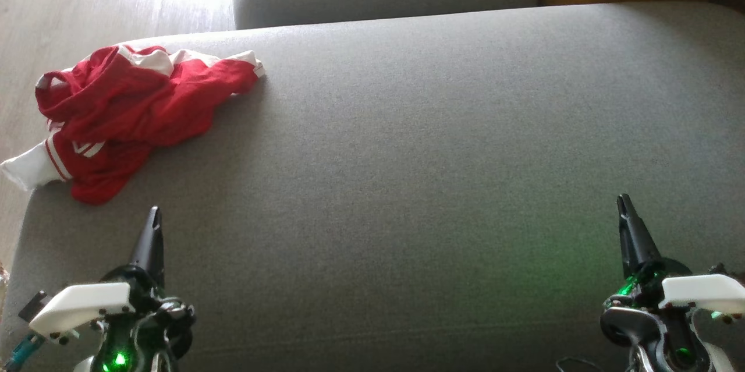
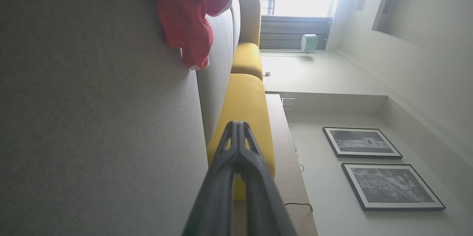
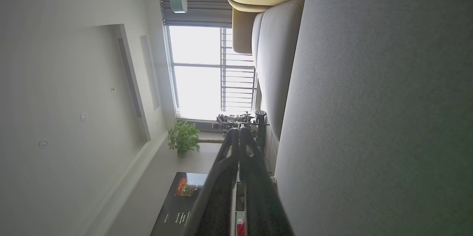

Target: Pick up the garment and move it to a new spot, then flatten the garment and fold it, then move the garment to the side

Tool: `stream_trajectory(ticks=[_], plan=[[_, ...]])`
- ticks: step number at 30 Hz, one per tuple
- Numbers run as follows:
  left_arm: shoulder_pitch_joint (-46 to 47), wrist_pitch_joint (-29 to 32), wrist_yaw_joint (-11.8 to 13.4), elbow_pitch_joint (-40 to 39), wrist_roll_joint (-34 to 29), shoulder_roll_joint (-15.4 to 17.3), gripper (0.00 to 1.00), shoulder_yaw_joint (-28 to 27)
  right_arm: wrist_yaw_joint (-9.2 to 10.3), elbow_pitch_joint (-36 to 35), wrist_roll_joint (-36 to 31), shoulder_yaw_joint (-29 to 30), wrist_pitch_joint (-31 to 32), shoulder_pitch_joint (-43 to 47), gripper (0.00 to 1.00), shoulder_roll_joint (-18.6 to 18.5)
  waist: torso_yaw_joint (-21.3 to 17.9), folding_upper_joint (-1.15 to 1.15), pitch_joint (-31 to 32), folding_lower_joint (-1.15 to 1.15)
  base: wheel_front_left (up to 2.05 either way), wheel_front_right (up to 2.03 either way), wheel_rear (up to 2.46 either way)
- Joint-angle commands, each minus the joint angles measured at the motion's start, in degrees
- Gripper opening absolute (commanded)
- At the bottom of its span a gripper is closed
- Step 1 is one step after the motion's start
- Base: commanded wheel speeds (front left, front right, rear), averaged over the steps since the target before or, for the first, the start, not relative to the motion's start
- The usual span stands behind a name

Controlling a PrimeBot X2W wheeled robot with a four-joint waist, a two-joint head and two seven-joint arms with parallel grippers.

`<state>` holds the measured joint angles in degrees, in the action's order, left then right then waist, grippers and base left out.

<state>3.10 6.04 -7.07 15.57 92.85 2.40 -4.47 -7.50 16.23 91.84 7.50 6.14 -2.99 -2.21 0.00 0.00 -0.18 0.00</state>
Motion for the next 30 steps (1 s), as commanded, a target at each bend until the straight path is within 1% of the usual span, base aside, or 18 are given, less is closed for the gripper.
stream_trajectory(ticks=[1, 30], plan=[[3.1, 0.4, -0.4, -1.5, -0.7, 0.5, 0.0, -2.0, 0.01, -2.2, 0.3, -1.0, 0.3, -3.2, 0.0, -0.7, 0.0, 0.0, 0.0, 0.0, 0.0, 0.0, 0.0], [3.1, 0.4, -0.4, -1.5, -0.7, 0.5, 0.0, -2.0, 0.01, -2.2, 0.3, -1.0, 0.3, -3.2, 0.0, -0.7, 0.0, 0.0, 0.0, 0.0, 0.0, 0.0, 0.0]])
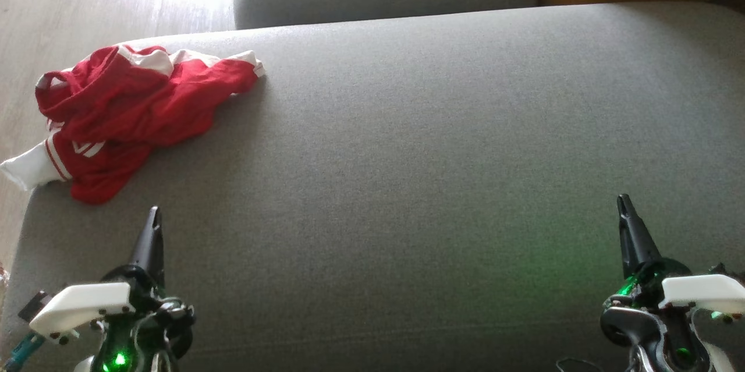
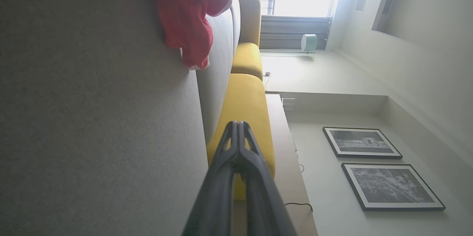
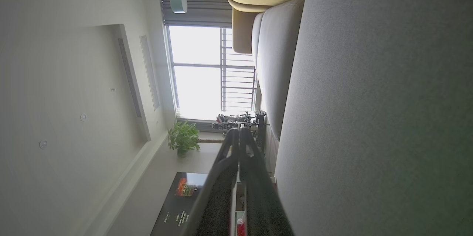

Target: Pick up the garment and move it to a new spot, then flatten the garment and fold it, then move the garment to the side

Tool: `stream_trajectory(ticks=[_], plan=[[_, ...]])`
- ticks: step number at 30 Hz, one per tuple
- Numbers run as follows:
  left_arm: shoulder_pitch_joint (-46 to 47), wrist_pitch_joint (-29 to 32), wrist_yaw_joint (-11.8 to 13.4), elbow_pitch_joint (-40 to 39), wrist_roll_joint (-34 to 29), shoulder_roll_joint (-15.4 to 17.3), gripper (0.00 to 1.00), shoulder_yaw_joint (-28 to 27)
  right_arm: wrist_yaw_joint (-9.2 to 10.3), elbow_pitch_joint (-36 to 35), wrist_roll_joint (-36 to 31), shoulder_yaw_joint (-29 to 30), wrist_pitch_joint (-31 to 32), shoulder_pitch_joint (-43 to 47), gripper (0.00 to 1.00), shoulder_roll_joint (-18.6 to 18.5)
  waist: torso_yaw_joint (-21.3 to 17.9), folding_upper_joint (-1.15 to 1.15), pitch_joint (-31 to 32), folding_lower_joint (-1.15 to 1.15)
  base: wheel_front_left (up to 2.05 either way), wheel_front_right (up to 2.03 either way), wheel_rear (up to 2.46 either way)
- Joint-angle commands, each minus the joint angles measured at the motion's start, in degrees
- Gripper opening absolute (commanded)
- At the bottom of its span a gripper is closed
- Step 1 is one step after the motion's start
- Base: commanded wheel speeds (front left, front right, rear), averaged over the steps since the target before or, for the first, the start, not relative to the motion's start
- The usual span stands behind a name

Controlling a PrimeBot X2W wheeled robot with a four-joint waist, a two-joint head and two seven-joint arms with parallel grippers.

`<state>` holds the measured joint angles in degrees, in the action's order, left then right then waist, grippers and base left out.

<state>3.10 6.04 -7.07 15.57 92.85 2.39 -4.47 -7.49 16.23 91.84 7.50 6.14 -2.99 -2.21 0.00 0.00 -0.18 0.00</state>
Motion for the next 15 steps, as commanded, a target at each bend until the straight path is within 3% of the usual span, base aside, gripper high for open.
stream_trajectory(ticks=[1, 15], plan=[[3.1, 0.4, -0.4, -1.5, -0.7, 0.5, 0.0, -2.0, 0.0, -2.2, 0.3, -1.0, 0.3, -3.2, 0.0, -0.7, 0.0, 0.0, 0.0, 0.0, 0.0, 0.0, 0.0], [3.1, 0.4, -0.4, -1.5, -0.7, 0.5, 0.0, -2.0, 0.0, -2.2, 0.3, -1.0, 0.3, -3.2, 0.0, -0.7, 0.0, 0.0, 0.0, 0.0, 0.0, 0.0, 0.0]])
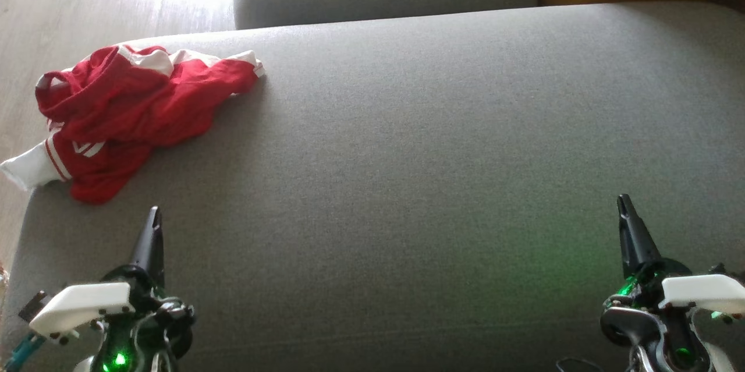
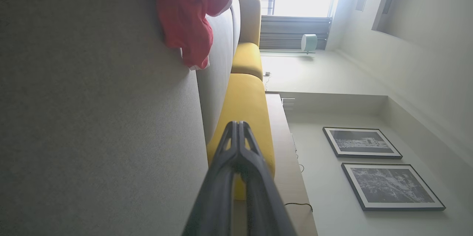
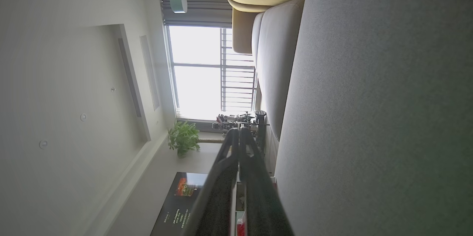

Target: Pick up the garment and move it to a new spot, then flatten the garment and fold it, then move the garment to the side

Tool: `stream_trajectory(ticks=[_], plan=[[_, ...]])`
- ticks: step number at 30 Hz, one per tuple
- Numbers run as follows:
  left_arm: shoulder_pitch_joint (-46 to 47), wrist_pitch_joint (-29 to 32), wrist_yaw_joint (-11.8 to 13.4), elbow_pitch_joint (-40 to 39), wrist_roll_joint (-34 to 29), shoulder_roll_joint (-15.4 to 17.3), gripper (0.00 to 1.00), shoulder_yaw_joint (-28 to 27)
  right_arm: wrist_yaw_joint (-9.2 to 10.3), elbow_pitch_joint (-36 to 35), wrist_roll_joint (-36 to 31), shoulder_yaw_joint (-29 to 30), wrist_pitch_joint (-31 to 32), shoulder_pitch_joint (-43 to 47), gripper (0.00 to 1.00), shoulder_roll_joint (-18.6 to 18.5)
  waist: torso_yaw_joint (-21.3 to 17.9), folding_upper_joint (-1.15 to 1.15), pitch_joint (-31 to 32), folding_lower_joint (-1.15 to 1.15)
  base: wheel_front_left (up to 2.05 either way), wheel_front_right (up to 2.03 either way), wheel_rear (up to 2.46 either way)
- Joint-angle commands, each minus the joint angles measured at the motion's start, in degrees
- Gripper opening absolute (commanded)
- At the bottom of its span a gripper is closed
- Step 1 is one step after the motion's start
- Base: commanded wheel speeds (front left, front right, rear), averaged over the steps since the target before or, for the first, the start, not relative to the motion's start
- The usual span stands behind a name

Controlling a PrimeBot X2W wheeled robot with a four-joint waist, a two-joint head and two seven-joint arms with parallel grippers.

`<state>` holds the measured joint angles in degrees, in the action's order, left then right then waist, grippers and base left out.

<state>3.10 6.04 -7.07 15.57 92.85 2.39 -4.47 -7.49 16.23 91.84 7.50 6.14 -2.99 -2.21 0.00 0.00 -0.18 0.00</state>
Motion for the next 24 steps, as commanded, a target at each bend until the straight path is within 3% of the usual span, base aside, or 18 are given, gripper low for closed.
stream_trajectory(ticks=[1, 24], plan=[[3.1, 0.4, -0.4, -1.5, -0.7, 0.5, 0.0, -2.0, 0.0, -2.2, 0.3, -1.0, 0.3, -3.2, 0.0, -0.7, 0.0, 0.0, 0.0, 0.0, 0.0, 0.0, 0.0], [3.1, 0.4, -0.4, -1.5, -0.7, 0.5, 0.0, -2.0, 0.0, -2.2, 0.3, -1.0, 0.3, -3.2, 0.0, -0.7, 0.0, 0.0, 0.0, 0.0, 0.0, 0.0, 0.0]])
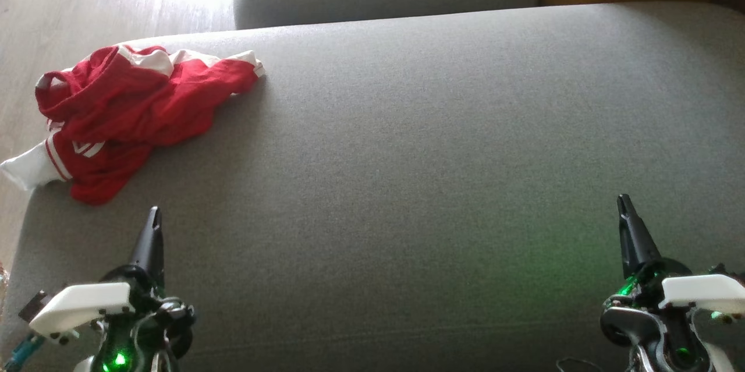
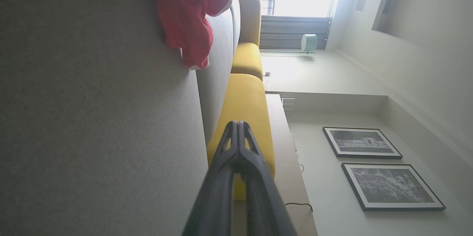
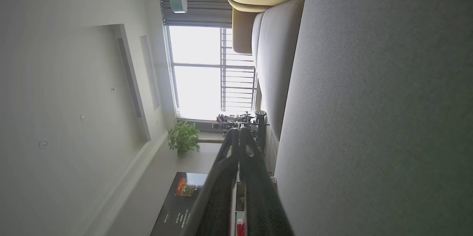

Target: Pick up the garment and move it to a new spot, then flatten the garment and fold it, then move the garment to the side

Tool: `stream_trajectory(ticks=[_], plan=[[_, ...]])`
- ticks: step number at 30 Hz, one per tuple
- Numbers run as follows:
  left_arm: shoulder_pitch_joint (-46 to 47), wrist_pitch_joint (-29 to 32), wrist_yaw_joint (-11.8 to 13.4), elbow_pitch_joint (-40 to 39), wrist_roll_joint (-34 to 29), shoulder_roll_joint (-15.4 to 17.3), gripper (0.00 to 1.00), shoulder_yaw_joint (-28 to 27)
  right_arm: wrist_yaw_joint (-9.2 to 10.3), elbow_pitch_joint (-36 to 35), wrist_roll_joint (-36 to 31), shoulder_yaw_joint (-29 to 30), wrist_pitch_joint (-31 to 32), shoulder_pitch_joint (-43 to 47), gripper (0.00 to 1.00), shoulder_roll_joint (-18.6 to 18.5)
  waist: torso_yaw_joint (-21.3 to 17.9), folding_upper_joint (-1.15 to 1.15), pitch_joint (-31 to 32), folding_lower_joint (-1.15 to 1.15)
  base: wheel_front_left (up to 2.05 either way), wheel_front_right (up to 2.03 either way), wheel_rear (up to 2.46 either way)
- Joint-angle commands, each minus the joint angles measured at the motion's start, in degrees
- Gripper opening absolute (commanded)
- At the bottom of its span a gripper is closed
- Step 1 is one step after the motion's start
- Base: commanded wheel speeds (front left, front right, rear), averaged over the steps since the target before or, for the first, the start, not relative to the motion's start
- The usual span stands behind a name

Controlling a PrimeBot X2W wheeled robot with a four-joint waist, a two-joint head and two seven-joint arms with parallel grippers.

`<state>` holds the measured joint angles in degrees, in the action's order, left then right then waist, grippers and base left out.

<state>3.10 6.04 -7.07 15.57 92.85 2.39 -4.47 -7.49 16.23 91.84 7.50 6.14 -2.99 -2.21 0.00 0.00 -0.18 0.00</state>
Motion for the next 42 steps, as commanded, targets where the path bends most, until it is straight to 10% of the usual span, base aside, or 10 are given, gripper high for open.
stream_trajectory(ticks=[1, 42], plan=[[3.1, 0.4, -0.4, -1.5, -0.7, 0.5, 0.0, -2.0, 0.0, -2.2, 0.3, -1.0, 0.3, -3.2, 0.0, -0.7, 0.0, 0.0, 0.0, 0.0, 0.0, 0.0, 0.0], [3.1, 0.4, -0.4, -1.5, -0.7, 0.5, 0.0, -2.0, 0.0, -2.2, 0.3, -1.0, 0.3, -3.2, 0.0, -0.7, 0.0, 0.0, 0.0, 0.0, 0.0, 0.0, 0.0]])
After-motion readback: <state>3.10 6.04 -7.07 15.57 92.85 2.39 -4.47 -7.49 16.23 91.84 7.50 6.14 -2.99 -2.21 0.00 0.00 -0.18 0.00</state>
